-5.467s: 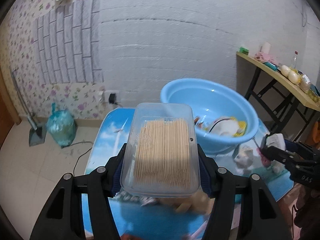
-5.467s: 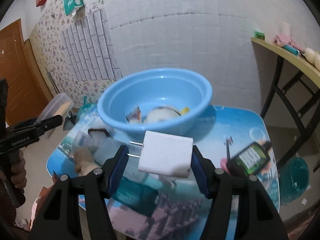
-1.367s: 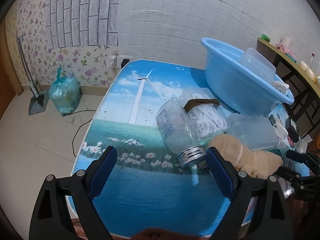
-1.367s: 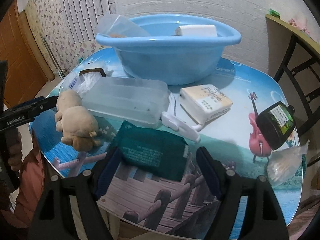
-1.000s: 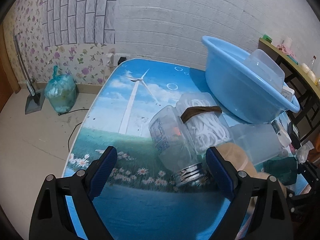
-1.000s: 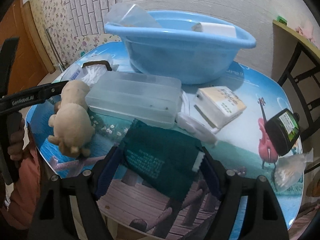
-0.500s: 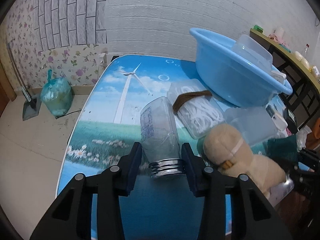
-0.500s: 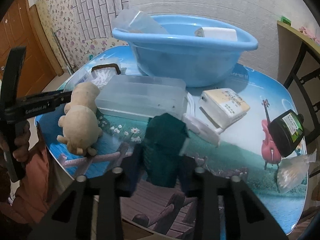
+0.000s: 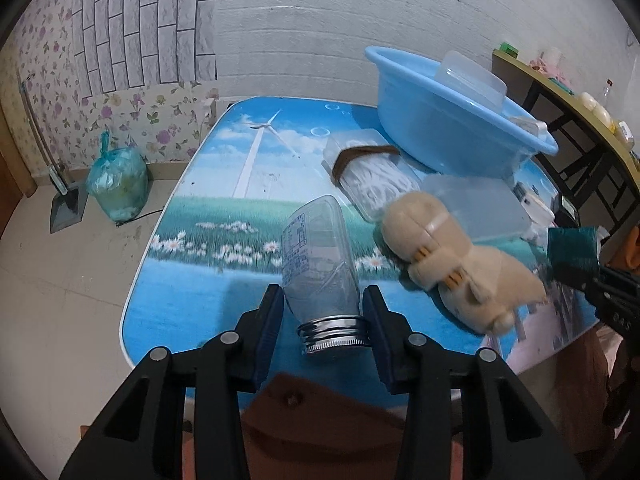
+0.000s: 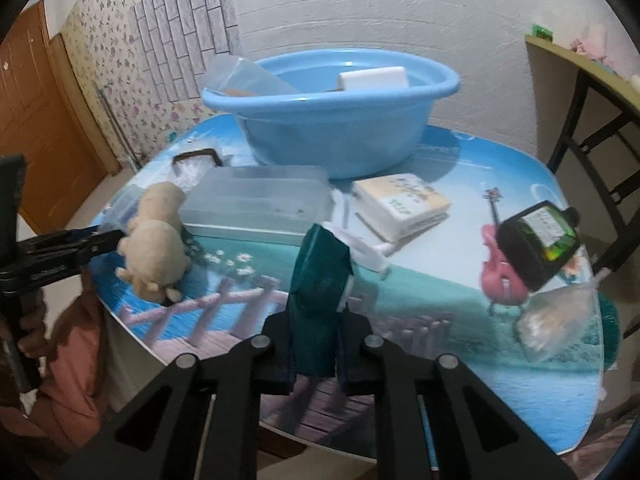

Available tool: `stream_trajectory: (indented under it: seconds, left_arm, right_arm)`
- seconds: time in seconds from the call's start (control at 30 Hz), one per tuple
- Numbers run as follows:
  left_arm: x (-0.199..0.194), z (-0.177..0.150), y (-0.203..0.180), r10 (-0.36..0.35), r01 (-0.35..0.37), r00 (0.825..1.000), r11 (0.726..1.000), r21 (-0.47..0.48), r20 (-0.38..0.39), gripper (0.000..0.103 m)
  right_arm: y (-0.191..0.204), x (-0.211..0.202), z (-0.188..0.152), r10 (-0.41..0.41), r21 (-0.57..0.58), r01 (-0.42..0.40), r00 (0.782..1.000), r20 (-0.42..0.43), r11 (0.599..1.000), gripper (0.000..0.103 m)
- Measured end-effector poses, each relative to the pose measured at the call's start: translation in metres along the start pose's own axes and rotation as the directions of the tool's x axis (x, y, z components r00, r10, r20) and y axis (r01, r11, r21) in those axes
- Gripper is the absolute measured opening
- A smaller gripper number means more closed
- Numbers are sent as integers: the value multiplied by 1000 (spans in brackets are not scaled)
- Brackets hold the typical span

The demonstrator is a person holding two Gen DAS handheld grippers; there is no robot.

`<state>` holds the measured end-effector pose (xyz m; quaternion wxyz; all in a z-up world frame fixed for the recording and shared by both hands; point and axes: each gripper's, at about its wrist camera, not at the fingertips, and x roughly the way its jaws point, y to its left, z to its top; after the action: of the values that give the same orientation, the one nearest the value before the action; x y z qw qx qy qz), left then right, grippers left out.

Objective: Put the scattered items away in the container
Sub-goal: 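Carry the plastic bottle and teal packet into the blue basin and release both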

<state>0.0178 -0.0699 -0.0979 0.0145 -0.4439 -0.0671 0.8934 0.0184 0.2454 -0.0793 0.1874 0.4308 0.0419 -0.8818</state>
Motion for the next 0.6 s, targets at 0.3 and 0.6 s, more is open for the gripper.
stream_trajectory:
  seconds: [0.3,0.6]
  left_arm:
    - [-3,-9,-1,12,-12,1000,1000,4,-20,41]
    - [1,-6,-2,3,-3,1000,1000,3,-16,52]
  right_arm:
    - [-13,-1,-7,3,35,-3,1000,1,999,20]
    - [-21,-1,-8,17,80,-17,1000,3,997,38]
